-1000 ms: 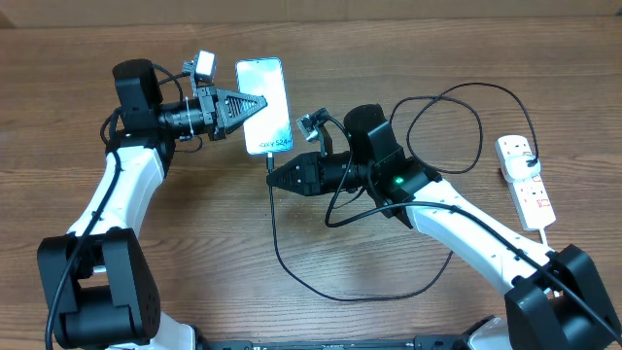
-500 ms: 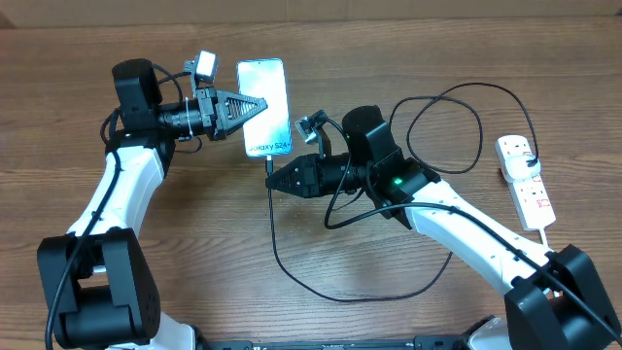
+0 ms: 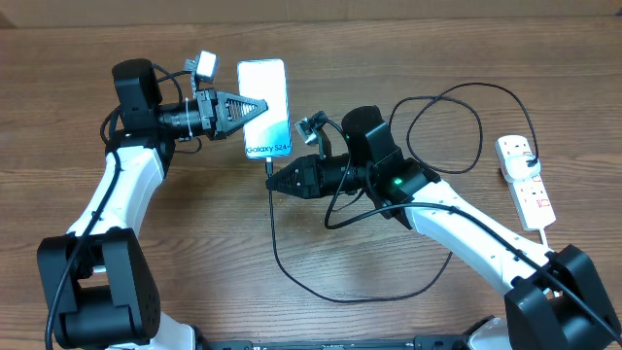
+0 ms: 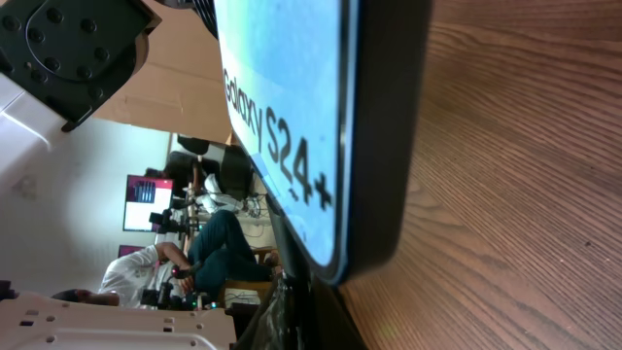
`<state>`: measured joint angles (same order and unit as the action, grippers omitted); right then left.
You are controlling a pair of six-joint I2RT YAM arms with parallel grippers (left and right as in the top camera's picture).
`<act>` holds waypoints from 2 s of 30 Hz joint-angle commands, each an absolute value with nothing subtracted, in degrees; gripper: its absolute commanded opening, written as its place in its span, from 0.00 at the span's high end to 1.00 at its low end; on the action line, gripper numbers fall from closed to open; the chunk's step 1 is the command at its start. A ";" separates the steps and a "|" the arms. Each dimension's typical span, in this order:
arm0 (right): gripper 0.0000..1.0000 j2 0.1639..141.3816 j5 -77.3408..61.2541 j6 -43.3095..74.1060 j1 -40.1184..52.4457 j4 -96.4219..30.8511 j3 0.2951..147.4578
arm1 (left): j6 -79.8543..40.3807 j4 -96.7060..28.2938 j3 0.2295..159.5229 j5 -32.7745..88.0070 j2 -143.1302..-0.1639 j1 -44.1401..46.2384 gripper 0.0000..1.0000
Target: Plug charger to phone and switch on socket
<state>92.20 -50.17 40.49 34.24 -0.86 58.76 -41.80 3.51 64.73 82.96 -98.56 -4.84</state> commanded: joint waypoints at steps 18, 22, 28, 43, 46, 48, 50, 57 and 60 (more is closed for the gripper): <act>0.96 91.79 -48.66 40.29 34.11 -0.91 59.66 | -38.96 3.73 65.01 87.09 -98.13 -6.72 0.96; 0.96 91.79 -48.69 40.32 34.13 -0.91 59.66 | -38.98 3.70 65.01 86.96 -98.13 -6.68 0.96; 0.96 91.79 -49.36 40.34 34.48 -0.91 59.66 | -39.00 3.70 65.01 86.28 -98.13 -6.68 0.96; 0.96 91.79 -47.57 40.34 35.94 -0.25 59.66 | -40.32 3.68 65.01 85.17 -98.13 -6.42 0.96; 0.96 91.79 -47.53 40.34 35.94 -0.05 59.66 | -40.29 3.68 65.01 85.14 -98.13 -5.91 0.96; 0.96 91.79 -47.07 40.32 35.94 -0.03 59.66 | -40.29 3.68 65.01 85.14 -98.13 -5.48 0.96; 0.96 91.79 -46.92 40.34 35.94 -0.03 59.66 | -40.27 3.70 65.01 85.14 -98.13 -5.21 0.96; 0.96 91.79 -46.96 40.34 35.94 -0.03 59.66 | -39.90 3.70 65.01 85.14 -98.13 -5.21 0.96; 0.96 91.79 -46.98 40.32 35.94 -0.30 59.66 | -38.59 3.70 65.01 85.14 -98.13 -5.23 0.96</act>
<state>92.20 -47.55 40.45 35.77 -0.64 58.76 -40.25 3.44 64.73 84.16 -98.56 -5.43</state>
